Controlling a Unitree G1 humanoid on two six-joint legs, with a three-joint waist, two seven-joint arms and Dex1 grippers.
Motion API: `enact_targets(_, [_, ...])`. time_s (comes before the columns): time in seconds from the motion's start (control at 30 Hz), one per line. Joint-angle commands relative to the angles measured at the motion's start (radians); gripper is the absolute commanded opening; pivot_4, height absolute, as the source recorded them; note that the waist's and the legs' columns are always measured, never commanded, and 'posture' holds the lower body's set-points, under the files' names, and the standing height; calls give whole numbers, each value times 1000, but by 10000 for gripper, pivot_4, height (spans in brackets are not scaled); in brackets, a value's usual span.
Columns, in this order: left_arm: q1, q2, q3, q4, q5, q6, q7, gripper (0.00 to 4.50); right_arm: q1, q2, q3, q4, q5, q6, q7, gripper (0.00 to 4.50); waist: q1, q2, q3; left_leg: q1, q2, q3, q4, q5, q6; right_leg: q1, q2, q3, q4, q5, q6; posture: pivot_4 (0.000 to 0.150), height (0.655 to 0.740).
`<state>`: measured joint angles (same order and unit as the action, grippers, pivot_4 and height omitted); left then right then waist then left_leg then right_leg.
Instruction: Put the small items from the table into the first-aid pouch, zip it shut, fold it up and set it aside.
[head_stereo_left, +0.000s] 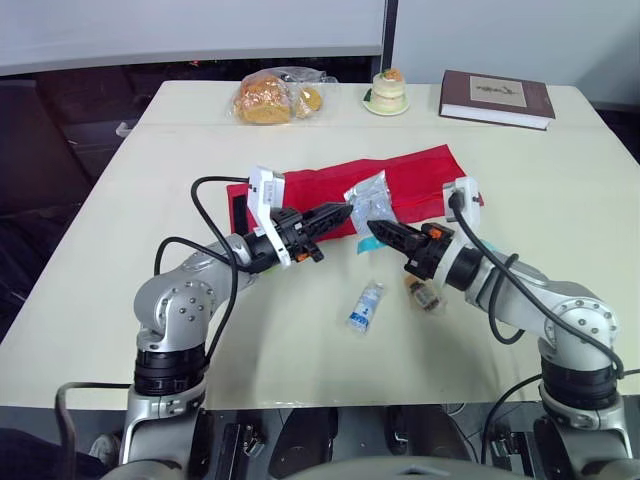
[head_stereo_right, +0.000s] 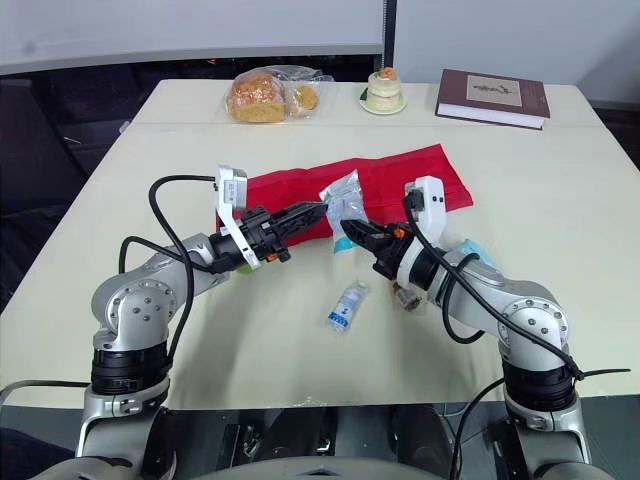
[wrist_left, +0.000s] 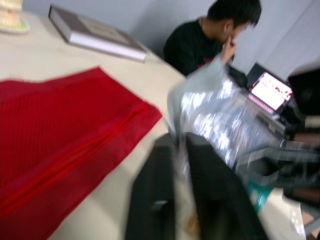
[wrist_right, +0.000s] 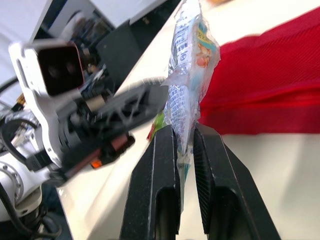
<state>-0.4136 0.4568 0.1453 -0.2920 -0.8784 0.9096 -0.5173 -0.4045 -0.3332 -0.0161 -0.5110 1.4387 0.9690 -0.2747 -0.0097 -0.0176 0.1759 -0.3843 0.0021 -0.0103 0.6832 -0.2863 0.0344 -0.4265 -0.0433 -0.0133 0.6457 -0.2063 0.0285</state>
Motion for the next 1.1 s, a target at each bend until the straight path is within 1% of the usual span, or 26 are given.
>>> enact_targets(0.03, [-4,67,18,26,68,-59,-42,26315,15,-23,-30,-41,20,-32,7,0,-1,0,0,-1,0,0,0,0,0,-1,0,0,0,0,0,1500,7289])
enact_targets(0.07, [-4,83,18,38,87,-72,-52,30131,21,-29,-31,-44,22,-36,7,0,-2,0,0,-1,0,0,-1,0,0,-2,0,0,0,0,0,1500,7289])
enact_targets(0.17, [-2,210,0,143,244,-183,-108,43683,53,-52,-40,-56,24,-47,8,0,-2,0,0,-2,0,1,-1,0,0,-3,0,1,0,0,0,1500,7289])
enact_targets(0.2, [0,250,-15,180,298,-226,-128,44471,60,-56,-39,-59,23,-50,6,0,-3,0,0,-2,1,1,-1,0,0,-4,1,1,0,0,0,1500,7289])
enact_targets(0.23, [0,275,-28,210,335,-257,-142,44471,63,-59,-36,-60,23,-55,3,0,-4,0,0,-2,1,2,-1,0,0,-5,1,1,1,0,0,1500,7289])
enact_targets(0.33, [-9,357,-109,315,512,-407,-172,44471,68,-61,-25,-64,20,-66,-3,0,-3,0,0,-2,1,3,-2,0,0,-5,2,2,1,0,0,1500,7289])
enact_targets(0.43, [-26,380,-167,380,637,-528,-190,44471,66,-60,-16,-64,16,-70,-5,0,2,0,0,-5,1,2,-2,0,0,-6,1,3,-1,0,0,1500,7289])
enact_targets(0.5, [-38,362,-183,403,670,-558,-192,44471,64,-59,-13,-64,16,-73,-6,0,3,0,0,-9,1,1,0,0,0,-9,1,2,-1,0,0,1500,7289])
enact_targets(0.6, [-54,339,-206,429,710,-594,-198,44471,62,-62,-8,-65,16,-78,-8,0,2,0,0,-10,1,1,0,0,0,-10,0,2,-1,1,1,1500,7289])
enact_targets(0.77, [-76,304,-204,447,743,-607,-211,44471,69,-67,-8,-69,15,-82,-4,0,0,0,0,-13,1,0,0,0,0,-12,0,2,-1,1,2,1500,7289])
enact_targets(0.87, [-92,297,-224,477,798,-636,-197,44471,78,-67,-7,-71,11,-86,1,0,-2,0,0,-13,1,1,0,0,0,-13,0,2,0,2,2,1500,7289])
enact_targets(1.1, [-135,247,-238,528,859,-682,-173,44471,75,-60,2,-66,-3,-97,14,0,-2,0,0,-13,1,2,1,0,0,-13,0,2,1,3,4,1500,7289])
